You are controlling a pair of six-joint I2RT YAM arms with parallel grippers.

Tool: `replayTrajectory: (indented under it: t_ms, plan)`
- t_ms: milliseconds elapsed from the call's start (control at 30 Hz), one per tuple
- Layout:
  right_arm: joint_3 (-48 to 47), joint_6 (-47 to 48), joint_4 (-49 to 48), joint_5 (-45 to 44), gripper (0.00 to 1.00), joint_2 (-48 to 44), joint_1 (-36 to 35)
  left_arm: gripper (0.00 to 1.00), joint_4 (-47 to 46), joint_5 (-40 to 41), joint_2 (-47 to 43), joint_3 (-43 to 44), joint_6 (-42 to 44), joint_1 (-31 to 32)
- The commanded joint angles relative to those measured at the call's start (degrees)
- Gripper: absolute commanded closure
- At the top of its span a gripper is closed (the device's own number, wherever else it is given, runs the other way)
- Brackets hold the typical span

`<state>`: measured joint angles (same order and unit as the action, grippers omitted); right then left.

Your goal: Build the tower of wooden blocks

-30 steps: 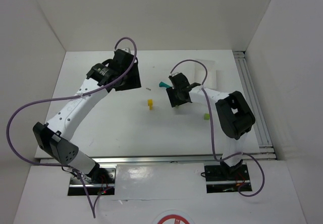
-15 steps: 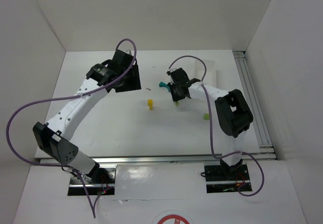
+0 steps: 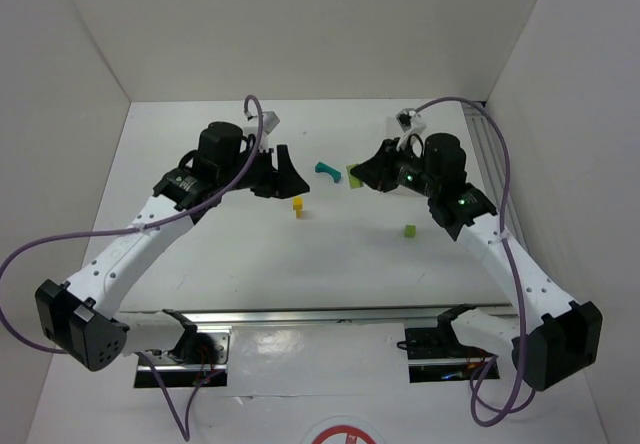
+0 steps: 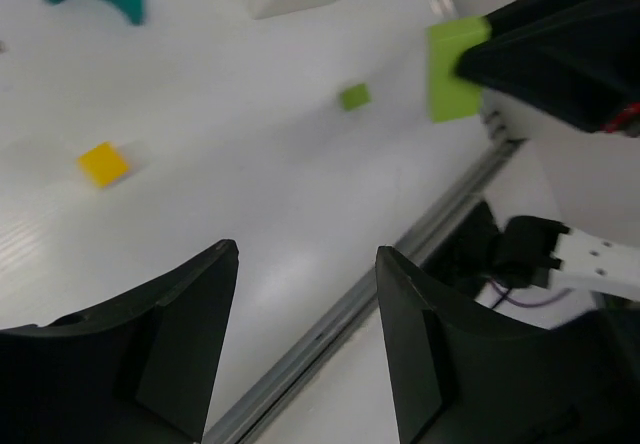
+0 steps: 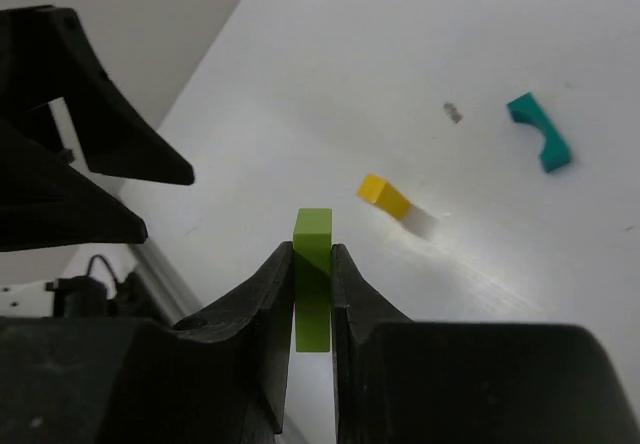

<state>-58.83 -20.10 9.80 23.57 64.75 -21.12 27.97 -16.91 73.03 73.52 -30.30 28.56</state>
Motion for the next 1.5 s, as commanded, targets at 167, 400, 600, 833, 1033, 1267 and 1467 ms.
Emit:
replayTrajectory:
  t_ms: [167,400,600,833,1033,1267,1467]
  plan:
    - [8.9,-17.0,-12.5,4.2,0.85,-6.6,-0.2,0.28,-40.3,-26.2,2.3,-12.5,-18.8,-1.0]
    - [8.4,-17.0,-12.0,2.9,0.85,-7.2,-0.2,0.28,-49.9,-28.4,6.0,-15.9,-24.6,1.2]
    - [9.4,-19.3,-15.6,3.4,0.85,-7.7,-0.2,0.29,-60.7,-32.1,9.0,-18.8,-30.0,1.2]
    - [8.9,-20.4,-18.0,4.5,0.85,-6.7,-0.8,0.29,-67.7,-33.8,11.8,-20.0,-33.6,1.2]
    - [8.9,-21.0,-19.6,5.8,0.85,-6.1,-1.3,0.29,-74.5,-33.8,12.9,-20.5,-36.3,1.2]
    - [8.9,-21.6,-20.2,6.3,0.85,-5.6,-1.8,0.35,-84.6,-35.6,16.8,-21.1,-42.1,1.2]
    - [8.9,-21.0,-20.2,6.3,0.85,-5.6,-1.8,0.4,-87.4,-36.1,18.2,-21.1,-44.1,1.8]
